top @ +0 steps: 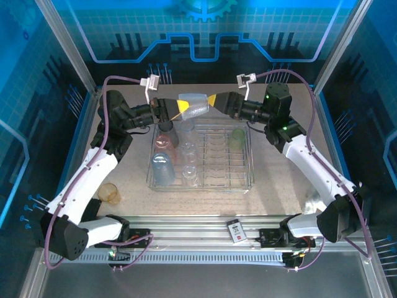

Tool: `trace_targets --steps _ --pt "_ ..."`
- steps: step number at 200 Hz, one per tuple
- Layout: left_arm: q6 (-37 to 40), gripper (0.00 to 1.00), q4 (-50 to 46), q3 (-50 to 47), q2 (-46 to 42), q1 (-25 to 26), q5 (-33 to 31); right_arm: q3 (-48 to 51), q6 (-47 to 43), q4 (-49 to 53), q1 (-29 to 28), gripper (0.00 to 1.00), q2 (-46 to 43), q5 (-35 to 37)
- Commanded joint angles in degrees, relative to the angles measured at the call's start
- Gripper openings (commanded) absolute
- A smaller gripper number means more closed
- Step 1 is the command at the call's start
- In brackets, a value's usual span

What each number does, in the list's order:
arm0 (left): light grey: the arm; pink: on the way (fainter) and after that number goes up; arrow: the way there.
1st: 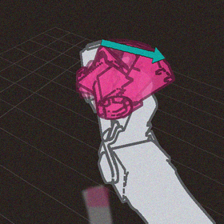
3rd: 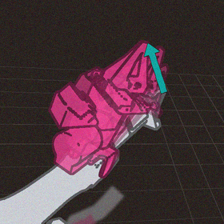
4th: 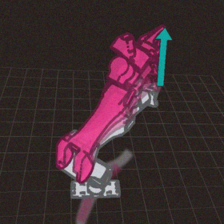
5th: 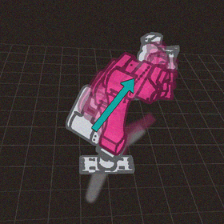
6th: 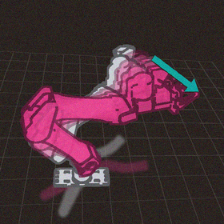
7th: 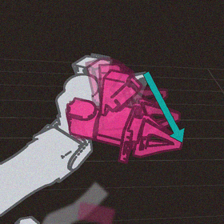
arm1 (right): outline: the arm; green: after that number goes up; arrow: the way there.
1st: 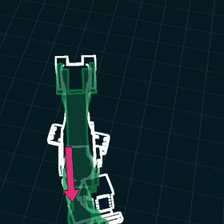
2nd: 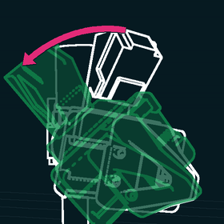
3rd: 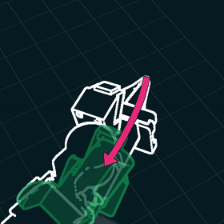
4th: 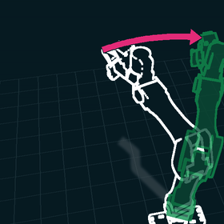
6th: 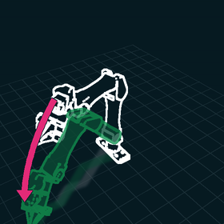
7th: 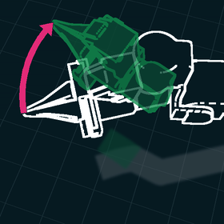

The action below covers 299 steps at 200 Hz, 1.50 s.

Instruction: Load the cups into the dish rack

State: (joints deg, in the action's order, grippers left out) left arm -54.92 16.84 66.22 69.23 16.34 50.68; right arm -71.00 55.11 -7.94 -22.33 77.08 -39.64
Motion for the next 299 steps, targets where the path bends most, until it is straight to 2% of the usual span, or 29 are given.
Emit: trace_targets --steps 1,52,122,158,210,254,299 --pt "2.29 0.0 -3.13 -1.09 0.82 1.42 2.19 0.12 1.24 -4.8 -0.2 1.0 -2.72 -1.42" --pt "1.93 0.0 -2.69 -1.18 1.34 1.42 2.06 0.43 1.84 -6.03 -0.03 1.0 -3.34 -1.67" --pt "2.82 0.0 -4.01 -1.62 0.82 1.42 1.71 5.07 3.86 -12.1 1.91 1.0 -6.75 2.89" --pt "2.74 0.0 -3.89 -1.45 0.9 1.46 1.53 3.27 3.96 -9.78 1.09 1.0 -4.4 -0.88" --pt "2.09 0.0 -3.13 -1.09 0.82 1.42 1.62 -1.55 -3.08 3.46 -2.02 1.0 -0.44 -2.69" --pt "1.97 0.0 -2.87 -1.26 0.64 1.42 1.53 -2.98 -2.41 0.7 -4.56 1.0 2.47 -5.7" --pt "2.22 0.0 -2.71 -1.53 0.55 1.37 1.18 -2.65 0.08 -2.77 -5.1 0.9 3.44 -7.5"
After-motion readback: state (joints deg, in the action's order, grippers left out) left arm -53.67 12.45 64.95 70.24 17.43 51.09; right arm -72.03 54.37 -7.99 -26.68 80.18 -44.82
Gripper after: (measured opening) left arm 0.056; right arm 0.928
